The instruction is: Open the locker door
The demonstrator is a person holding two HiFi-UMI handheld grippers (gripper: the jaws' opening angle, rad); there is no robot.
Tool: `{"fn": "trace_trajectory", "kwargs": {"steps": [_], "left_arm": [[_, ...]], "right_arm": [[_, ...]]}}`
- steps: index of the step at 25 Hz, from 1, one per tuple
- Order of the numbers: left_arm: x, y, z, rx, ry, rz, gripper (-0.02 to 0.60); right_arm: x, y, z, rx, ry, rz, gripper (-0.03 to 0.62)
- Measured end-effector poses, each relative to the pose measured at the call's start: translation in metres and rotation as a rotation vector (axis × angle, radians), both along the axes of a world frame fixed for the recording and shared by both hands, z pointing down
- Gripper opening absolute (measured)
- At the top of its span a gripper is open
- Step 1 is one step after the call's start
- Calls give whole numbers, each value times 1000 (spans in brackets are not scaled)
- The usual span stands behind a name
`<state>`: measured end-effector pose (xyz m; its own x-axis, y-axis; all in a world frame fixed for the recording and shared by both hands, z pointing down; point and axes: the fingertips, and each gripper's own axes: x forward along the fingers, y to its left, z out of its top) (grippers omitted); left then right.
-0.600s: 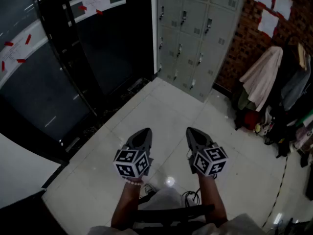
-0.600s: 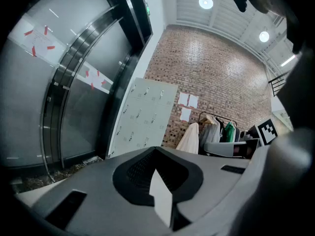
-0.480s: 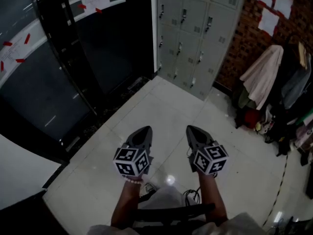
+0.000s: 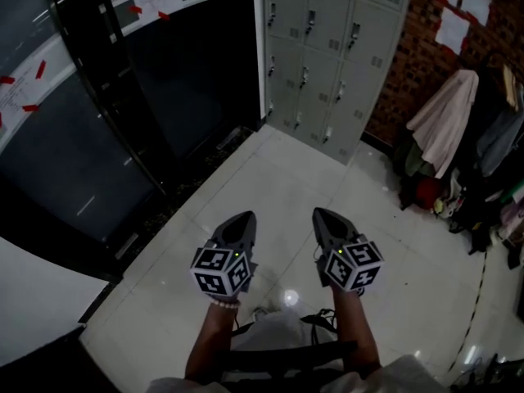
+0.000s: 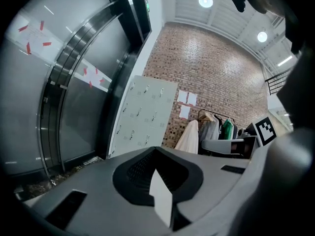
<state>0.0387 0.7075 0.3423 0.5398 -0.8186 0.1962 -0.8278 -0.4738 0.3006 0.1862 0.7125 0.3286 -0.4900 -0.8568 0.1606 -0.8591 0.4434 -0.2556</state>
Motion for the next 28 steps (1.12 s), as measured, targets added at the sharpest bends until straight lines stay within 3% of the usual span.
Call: {"fn": "trace_trajectory", "kwargs": {"steps": [14, 20, 28], "left_arm": [[-34, -66, 11, -18, -13, 9, -8], [-39, -134, 12, -19, 32, 7, -8], [-37, -246, 14, -13, 7, 3, -8]], "right_arm": [[-54, -70, 17, -21, -3, -41, 6], [-67, -142, 25, -19, -6, -68, 6], [-70, -260, 30, -21, -22, -80, 6]]}}
